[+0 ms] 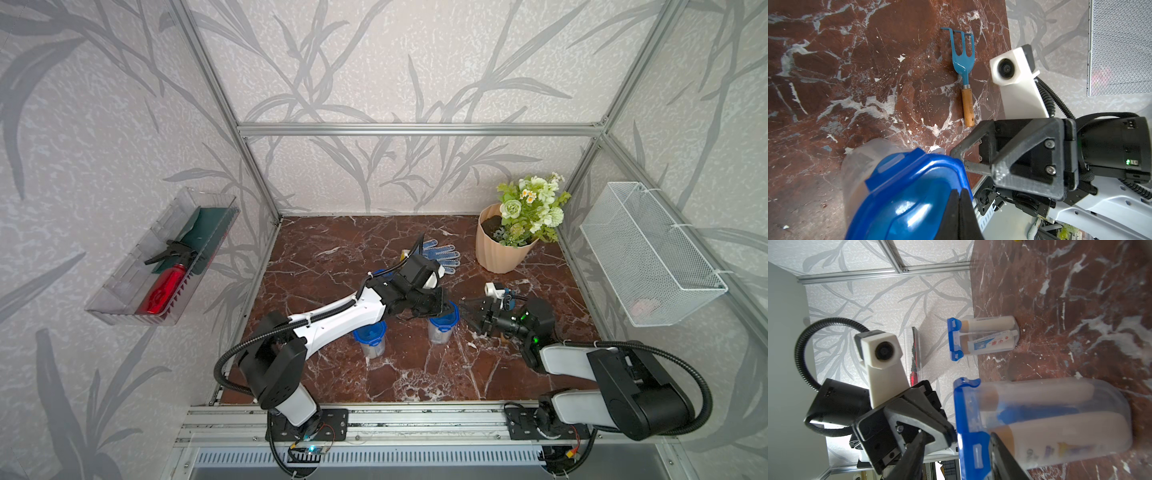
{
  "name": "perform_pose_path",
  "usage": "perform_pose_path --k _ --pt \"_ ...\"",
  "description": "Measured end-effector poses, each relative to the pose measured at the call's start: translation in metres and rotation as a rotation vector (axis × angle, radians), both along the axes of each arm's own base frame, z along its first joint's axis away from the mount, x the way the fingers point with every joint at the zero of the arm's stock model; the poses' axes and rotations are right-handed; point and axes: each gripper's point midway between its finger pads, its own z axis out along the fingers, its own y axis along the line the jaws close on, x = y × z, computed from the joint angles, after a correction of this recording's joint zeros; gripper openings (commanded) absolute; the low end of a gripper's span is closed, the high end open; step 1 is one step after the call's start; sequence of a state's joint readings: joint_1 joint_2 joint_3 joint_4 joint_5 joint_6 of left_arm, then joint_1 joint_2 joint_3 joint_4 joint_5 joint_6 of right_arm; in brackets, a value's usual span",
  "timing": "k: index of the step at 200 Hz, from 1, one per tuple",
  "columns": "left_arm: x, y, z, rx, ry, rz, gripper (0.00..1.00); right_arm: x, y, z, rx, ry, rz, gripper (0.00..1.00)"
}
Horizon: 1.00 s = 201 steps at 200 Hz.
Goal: Take out toiletry kits
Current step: Unfasten the latch on the container.
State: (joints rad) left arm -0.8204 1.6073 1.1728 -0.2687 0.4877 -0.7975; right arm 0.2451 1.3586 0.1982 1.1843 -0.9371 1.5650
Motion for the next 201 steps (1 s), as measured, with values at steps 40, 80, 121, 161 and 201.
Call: perform_pose_path --k 40,80,121,161,201 --pt "-0.002 0.001 -0.003 0.002 0.005 -0.003 0.00 0.001 0.000 -0.001 0.014 0.015 0.004 0.48" --pt "-0.003 0.002 -0.004 -0.007 0.004 0.001 0.00 0.001 0.000 -0.011 -0.007 0.016 0.005 0.50" --pt "-0.003 0.001 -0.004 -0.018 0.002 -0.002 0.00 -0.001 0.000 -0.024 -0.034 0.032 0.008 0.49" --pt "-0.003 0.000 -0.005 -0.021 0.003 -0.004 0.00 -0.005 0.001 -0.029 -0.014 0.054 0.025 0.48" --pt "-0.003 -0.002 -0.007 -0.031 0.005 -0.009 0.00 -0.006 0.002 -0.024 0.003 0.044 0.036 0.45"
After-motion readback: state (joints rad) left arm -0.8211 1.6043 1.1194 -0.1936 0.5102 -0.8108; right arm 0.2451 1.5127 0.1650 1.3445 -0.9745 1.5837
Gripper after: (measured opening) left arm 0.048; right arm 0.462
